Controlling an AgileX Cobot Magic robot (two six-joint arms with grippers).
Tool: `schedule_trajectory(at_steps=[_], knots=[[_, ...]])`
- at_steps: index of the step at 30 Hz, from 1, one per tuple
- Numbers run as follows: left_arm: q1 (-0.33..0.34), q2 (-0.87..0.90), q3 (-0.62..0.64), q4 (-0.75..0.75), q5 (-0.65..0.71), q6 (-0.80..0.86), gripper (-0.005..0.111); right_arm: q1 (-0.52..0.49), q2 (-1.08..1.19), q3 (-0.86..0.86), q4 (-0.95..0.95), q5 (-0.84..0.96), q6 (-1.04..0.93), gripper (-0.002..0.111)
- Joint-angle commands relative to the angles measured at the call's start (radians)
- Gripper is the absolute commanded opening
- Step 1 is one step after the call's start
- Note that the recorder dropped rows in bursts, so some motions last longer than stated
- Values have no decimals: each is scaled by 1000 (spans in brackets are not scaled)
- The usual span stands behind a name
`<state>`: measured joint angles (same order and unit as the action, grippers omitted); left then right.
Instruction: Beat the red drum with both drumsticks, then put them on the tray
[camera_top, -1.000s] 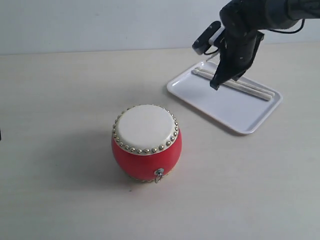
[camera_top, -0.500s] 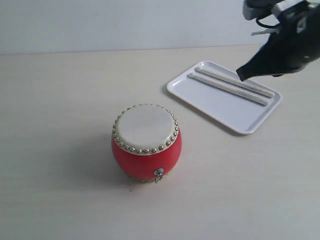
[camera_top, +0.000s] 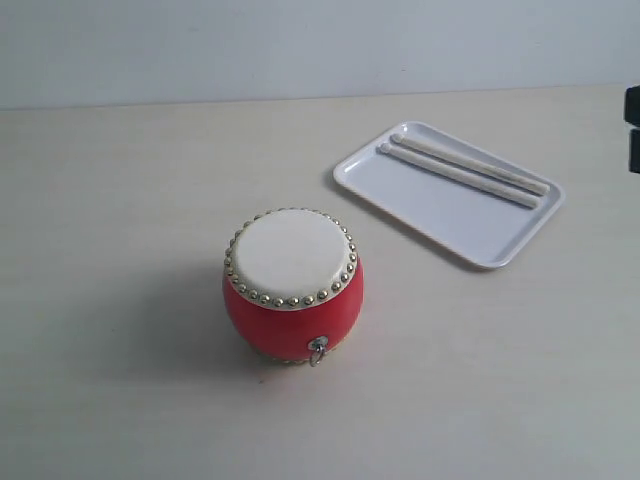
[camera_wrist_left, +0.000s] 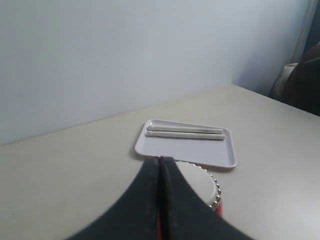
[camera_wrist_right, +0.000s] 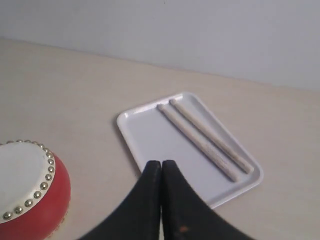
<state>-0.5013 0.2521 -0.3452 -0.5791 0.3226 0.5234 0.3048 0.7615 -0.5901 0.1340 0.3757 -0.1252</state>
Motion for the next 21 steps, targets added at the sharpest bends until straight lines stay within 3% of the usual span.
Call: schedule_trajectory(at_steps=[1, 6, 21], knots=[[1, -8, 5, -14, -38, -7, 0, -3, -121, 60, 15, -34, -66, 0], [1, -8, 21, -14, -14, -8, 0, -3, -201, 138, 23, -116, -82, 0], [1, -8, 21, 2, -8, -4, 0, -3, -243, 144, 30, -114, -52, 0]])
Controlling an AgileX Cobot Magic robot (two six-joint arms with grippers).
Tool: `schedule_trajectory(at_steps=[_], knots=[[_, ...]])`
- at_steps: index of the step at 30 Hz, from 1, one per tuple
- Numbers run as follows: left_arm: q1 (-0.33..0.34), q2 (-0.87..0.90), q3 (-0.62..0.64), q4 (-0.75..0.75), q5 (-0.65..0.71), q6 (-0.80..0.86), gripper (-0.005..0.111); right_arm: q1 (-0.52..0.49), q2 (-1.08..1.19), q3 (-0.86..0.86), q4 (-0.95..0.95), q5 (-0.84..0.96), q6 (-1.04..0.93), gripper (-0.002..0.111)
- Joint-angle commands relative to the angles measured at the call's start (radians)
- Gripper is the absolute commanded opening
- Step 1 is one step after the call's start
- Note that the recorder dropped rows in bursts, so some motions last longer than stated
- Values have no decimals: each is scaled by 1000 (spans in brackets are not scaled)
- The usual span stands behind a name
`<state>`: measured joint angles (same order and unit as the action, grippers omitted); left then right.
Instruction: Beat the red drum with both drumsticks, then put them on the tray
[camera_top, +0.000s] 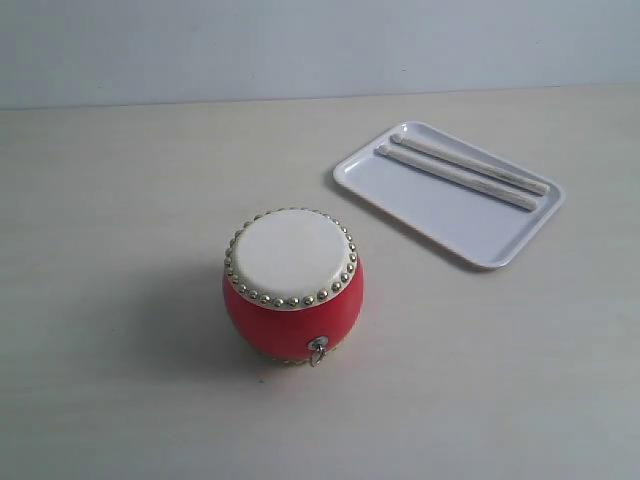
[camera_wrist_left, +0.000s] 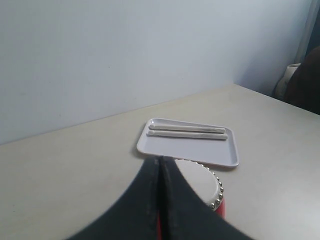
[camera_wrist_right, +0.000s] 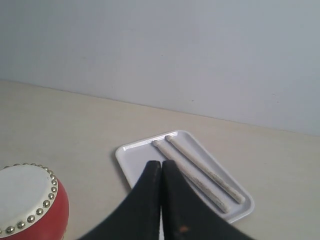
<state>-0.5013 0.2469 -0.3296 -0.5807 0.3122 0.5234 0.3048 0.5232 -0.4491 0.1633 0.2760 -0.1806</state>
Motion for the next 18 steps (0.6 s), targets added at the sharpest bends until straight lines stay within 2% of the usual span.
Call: schedule_trajectory(at_steps=[1, 8, 11, 14, 18], knots=[[1, -2, 5, 3, 2, -4, 0, -3, -5, 3, 1, -14, 3, 0], [1, -2, 5, 3, 2, -4, 0, -3, -4, 3, 3, -14, 3, 0], [8, -27, 5, 65, 2, -4, 0, -3, -4, 3, 3, -14, 3, 0], [60, -58, 5, 62, 2, -7, 0, -3, -4, 3, 3, -14, 3, 0], [183, -90, 11, 76, -9, -2, 0, -3, -4, 3, 3, -14, 3, 0]])
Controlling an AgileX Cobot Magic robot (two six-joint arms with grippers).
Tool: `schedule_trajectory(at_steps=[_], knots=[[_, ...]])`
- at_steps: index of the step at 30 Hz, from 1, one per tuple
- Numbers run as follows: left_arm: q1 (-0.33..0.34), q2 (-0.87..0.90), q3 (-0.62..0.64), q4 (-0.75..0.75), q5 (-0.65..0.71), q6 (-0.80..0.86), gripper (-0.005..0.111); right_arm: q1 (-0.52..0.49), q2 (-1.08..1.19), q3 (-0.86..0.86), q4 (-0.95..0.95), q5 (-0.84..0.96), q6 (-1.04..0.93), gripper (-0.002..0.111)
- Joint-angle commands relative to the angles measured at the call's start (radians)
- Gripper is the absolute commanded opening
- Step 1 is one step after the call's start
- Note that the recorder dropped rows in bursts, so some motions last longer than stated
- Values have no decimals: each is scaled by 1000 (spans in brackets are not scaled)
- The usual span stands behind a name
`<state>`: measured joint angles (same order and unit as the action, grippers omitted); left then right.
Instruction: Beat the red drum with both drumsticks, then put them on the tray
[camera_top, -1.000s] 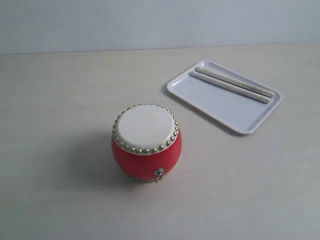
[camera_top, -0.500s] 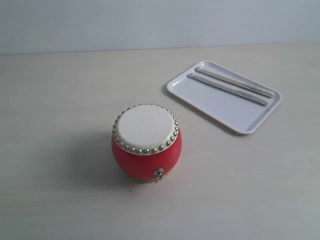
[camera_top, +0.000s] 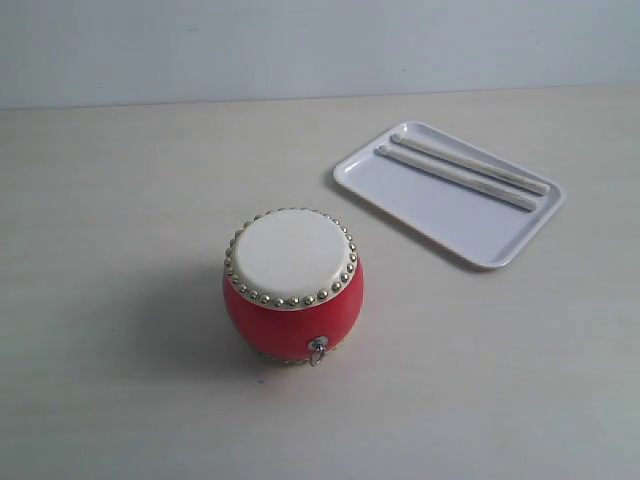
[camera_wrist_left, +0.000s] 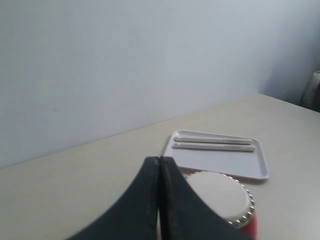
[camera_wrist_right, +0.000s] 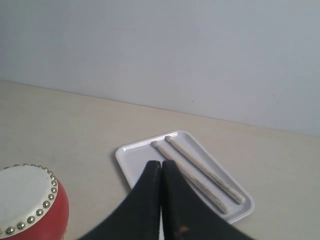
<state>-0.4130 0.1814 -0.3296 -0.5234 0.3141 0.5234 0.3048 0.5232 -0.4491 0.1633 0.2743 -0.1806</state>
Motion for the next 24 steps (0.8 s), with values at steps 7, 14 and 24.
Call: schedule_trajectory(at_steps=[7, 14, 24], knots=[[242, -77, 154, 22, -250, 0, 0, -3, -4, 3, 3, -12, 3, 0], [325, -181, 296, 23, -300, -5, 0, -3, -7, 3, 3, -10, 3, 0], [342, -181, 330, 23, -283, -7, 0, -3, -9, 3, 6, -10, 3, 0]])
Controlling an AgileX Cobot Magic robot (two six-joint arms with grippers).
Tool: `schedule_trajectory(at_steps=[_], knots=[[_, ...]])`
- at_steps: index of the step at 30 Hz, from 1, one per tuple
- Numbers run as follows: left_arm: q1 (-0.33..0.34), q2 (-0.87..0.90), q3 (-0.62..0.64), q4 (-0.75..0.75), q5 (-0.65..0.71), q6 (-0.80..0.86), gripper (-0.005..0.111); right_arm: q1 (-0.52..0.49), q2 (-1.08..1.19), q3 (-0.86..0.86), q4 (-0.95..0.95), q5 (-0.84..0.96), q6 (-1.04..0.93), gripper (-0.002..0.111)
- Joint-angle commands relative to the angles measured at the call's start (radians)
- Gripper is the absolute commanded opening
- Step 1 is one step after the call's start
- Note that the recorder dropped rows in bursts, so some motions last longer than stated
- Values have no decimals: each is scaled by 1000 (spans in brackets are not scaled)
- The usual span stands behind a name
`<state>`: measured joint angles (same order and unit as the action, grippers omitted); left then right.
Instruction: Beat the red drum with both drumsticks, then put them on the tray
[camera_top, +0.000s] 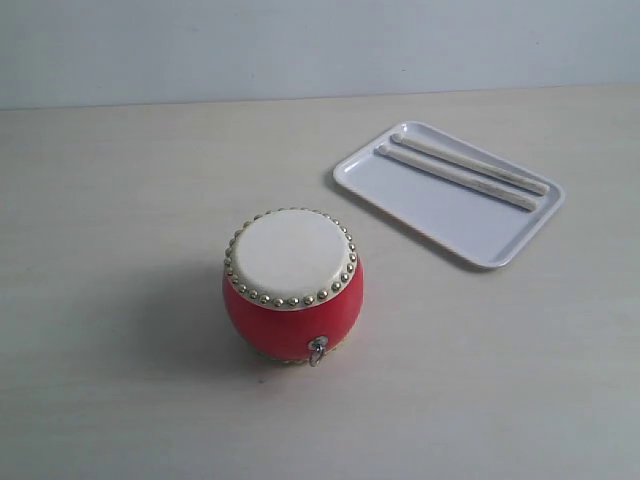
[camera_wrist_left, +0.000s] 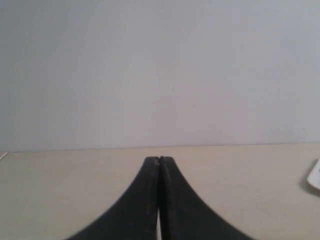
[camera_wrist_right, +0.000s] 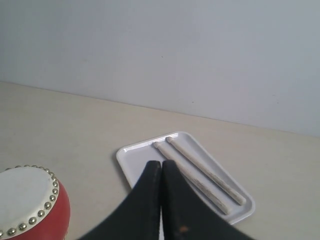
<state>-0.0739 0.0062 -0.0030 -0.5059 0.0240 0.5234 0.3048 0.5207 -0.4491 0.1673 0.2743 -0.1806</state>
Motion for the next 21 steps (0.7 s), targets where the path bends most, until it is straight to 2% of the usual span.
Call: schedule_trajectory(at_steps=[1, 6, 8, 11, 13, 21], knots=[[3, -6, 3, 6, 13, -7, 0, -3, -7, 3, 2, -14, 3, 0], [3, -6, 3, 6, 52, -7, 0, -3, -7, 3, 2, -14, 3, 0], [3, -6, 3, 38, 71, -54, 0, -3, -7, 3, 10, -14, 3, 0], [5, -6, 3, 308, 75, -416, 0, -3, -7, 3, 10, -14, 3, 0], [5, -6, 3, 417, 75, -535, 0, -3, -7, 3, 10, -14, 3, 0], [5, -6, 3, 415, 79, -531, 0, -3, -7, 3, 10, -14, 3, 0]])
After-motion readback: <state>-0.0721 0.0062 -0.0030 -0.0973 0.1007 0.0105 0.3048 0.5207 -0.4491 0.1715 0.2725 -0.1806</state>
